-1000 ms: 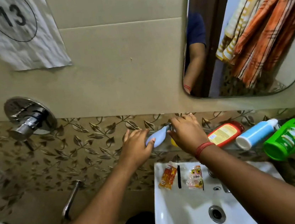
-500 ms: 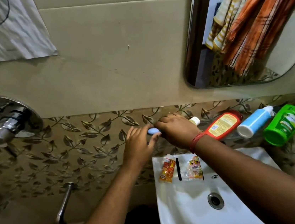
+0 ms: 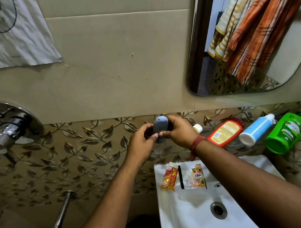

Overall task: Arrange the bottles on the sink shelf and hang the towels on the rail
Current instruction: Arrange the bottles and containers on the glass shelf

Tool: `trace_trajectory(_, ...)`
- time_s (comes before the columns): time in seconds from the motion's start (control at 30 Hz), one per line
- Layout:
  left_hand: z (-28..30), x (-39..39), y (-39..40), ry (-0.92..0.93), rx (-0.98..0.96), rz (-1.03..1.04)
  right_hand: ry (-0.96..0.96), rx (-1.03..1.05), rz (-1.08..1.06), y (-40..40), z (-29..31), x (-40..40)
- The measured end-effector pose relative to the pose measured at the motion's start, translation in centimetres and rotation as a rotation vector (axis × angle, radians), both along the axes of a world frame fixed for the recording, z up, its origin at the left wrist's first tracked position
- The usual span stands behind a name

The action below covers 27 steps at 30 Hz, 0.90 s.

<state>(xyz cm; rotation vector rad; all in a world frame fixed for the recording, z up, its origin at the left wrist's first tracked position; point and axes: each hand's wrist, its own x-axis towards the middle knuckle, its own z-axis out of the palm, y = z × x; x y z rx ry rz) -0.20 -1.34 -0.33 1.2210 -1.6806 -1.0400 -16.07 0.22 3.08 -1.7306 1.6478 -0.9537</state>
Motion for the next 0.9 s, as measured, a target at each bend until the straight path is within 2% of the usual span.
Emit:
trace_trajectory(0.13,-0.3,0.1,-0.1,-0.047,0.033,-0.002,0.140,-0.007,0.001,0.3,-0.2,0.2)
trace_trajectory(0.33,-0.3,0.0,-0.4,-0.094,0.044,0.001,0.214,-0.015,-0.011,0.3,-0.3,0.4)
trace_trajectory(0.77,-0.8,0.2,-0.8,-0.145,0.038,-0.025,0.212,0.010,-0.005,0.4,-0.7,0.6)
trace_trajectory(0.9,-0.7,1.2,-0.7,0.042,0.061,0.016,0.228,0.012,-0.012,0.4,0.8,-1.0)
